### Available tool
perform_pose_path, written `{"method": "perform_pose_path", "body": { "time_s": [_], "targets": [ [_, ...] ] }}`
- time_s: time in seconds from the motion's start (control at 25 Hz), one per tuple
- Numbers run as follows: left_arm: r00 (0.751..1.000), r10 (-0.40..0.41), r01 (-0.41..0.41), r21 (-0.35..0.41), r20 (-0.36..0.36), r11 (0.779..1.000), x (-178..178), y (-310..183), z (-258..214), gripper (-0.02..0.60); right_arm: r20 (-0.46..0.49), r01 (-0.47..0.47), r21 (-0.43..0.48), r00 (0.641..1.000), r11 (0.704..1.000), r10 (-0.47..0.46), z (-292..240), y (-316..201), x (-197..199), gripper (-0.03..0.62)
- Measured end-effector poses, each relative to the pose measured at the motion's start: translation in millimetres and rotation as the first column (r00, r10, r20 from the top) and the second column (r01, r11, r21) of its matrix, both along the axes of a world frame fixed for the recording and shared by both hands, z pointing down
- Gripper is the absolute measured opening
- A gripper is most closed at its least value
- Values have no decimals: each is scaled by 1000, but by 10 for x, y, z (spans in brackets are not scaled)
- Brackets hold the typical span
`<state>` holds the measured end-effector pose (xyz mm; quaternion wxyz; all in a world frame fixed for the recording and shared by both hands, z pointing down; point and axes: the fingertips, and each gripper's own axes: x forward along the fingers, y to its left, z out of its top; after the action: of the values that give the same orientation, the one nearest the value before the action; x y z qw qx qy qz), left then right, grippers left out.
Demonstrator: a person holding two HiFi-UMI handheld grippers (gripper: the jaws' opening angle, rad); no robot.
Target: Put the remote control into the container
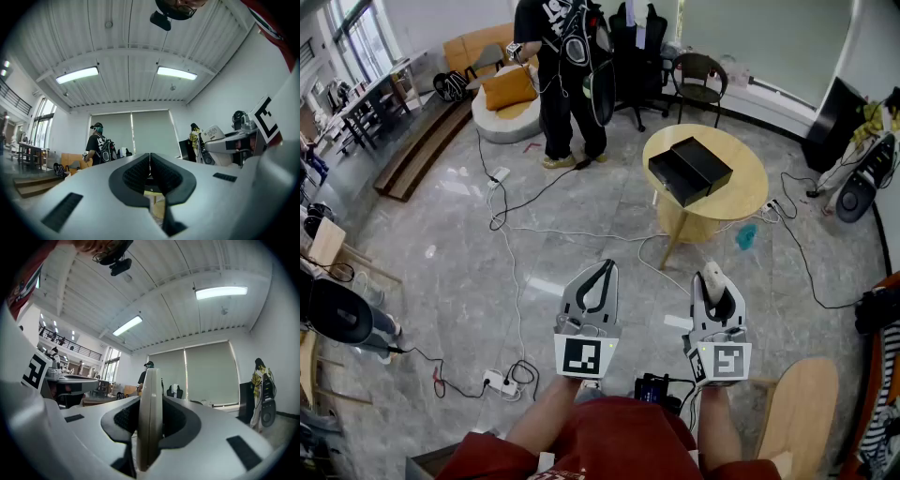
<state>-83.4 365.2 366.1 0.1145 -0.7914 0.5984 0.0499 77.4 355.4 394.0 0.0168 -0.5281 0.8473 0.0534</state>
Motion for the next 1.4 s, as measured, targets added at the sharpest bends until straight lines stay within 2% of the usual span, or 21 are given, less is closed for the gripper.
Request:
{"method": "perform_pose_path", "body": {
  "time_s": [0.2, 0.36, 0.84, 1.08, 1.4],
  "targets": [
    [1000, -3, 3, 2, 6, 1000, 299, -15, -13, 17, 8, -6, -5, 1000, 1000, 6, -5, -9, 294, 119],
    [1000, -1, 1, -28, -17, 1000, 539, -22, 58, 17, 16, -3, -14, 1000, 1000, 3, 50, -18, 524, 119],
    [1000, 2, -1, -77, 9, 997, 1259, -42, 167, 17, 63, 30, -77, 998, 997, -25, 294, -31, 1213, 120],
    [1000, 6, -5, -97, 12, 995, 1342, -103, 276, 17, 131, 61, -110, 990, 992, -47, 380, -93, 1266, 120],
    [1000, 10, -11, -112, -7, 994, 1194, -625, 425, 17, 34, 51, -109, 998, 993, -47, 369, -535, 1110, 120]
  ]
}}
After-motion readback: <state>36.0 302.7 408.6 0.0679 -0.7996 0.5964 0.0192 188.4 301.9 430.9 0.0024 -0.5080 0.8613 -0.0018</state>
